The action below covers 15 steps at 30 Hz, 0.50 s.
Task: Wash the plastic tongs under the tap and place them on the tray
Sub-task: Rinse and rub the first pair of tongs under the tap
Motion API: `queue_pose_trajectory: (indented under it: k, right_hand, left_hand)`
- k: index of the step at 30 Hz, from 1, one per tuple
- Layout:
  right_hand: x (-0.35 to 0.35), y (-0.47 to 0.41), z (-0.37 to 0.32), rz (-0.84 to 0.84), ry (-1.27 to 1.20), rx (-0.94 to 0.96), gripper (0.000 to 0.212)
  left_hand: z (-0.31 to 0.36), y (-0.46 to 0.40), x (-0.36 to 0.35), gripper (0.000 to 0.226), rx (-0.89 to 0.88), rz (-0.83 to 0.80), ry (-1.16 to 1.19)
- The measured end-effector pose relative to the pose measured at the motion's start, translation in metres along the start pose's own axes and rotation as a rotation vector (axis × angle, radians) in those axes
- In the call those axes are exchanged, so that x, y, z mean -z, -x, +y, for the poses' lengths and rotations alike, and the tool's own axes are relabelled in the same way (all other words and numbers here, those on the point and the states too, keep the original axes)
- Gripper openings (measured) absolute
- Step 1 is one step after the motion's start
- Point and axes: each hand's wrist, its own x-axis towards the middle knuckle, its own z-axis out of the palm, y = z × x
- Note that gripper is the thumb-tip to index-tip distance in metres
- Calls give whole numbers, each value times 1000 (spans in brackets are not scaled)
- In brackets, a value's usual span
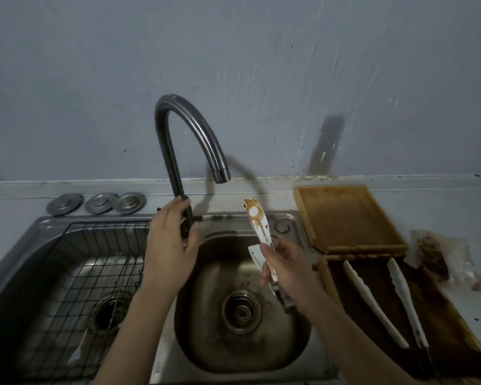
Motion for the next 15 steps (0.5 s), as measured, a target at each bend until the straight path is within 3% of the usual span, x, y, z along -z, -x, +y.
queue_pose_trajectory:
  k: [4,8,11,15]
  right_hand:
    - [-19,-18,7,33,13,13,20]
    - [-37,-33,8,55,16,44,16]
    - [-47,-43,6,81,63,74,17]
    - [-56,-55,7,113,46,57,16]
  left_hand:
    - [-30,-16,-1,56,179,109,12]
    - [-47,-31,-8,65,346,-22,112]
    - [-52,-40,-15,54,366,-48,68]
    - [-55,-54,-20,34,387,48,-60]
